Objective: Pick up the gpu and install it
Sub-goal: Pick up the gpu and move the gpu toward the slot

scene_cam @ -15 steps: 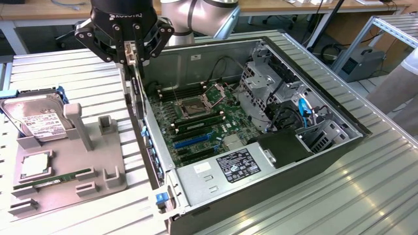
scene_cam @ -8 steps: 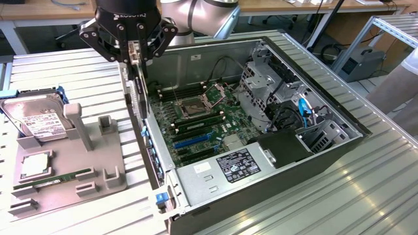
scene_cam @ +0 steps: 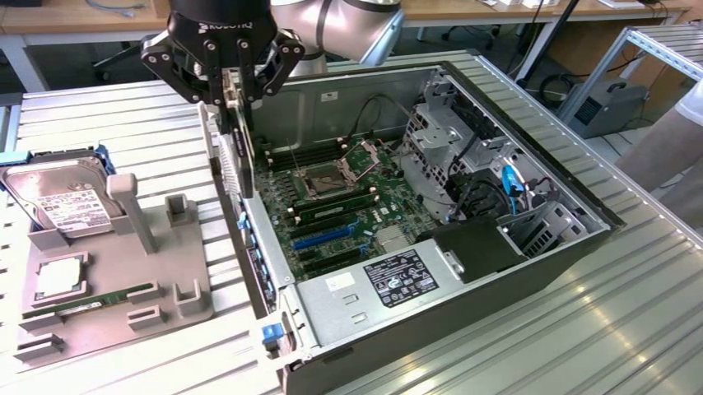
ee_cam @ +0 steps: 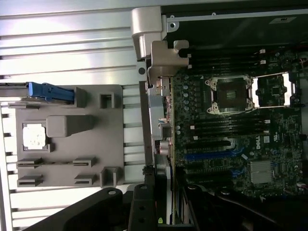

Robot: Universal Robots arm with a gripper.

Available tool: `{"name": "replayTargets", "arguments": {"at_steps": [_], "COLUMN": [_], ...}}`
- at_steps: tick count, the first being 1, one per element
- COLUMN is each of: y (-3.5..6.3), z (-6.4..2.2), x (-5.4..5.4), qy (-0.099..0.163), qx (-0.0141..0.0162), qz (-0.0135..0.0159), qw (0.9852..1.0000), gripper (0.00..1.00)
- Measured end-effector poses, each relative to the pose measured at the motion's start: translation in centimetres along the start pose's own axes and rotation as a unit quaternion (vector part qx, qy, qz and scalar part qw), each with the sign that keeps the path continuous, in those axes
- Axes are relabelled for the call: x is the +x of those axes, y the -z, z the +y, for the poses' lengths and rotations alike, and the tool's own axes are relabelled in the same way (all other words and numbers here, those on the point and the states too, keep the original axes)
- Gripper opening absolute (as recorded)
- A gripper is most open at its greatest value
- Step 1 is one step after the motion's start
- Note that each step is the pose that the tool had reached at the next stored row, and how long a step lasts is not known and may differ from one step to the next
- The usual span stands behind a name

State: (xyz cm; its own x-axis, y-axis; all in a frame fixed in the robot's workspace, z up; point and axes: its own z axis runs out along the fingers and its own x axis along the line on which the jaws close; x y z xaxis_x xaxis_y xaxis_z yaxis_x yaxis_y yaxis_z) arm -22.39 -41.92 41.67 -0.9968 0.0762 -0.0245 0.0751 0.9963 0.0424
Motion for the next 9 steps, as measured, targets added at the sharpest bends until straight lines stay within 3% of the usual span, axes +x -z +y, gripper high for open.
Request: {"name": "replayTargets", "arguments": {"at_steps": [9], "y": [-0.04], "z": [0.05], "x": [-0.63], "qy": [0.0], "qx": [0.0], "qz": [0.0], "qw": [1.0], "gripper": [0.27]}}
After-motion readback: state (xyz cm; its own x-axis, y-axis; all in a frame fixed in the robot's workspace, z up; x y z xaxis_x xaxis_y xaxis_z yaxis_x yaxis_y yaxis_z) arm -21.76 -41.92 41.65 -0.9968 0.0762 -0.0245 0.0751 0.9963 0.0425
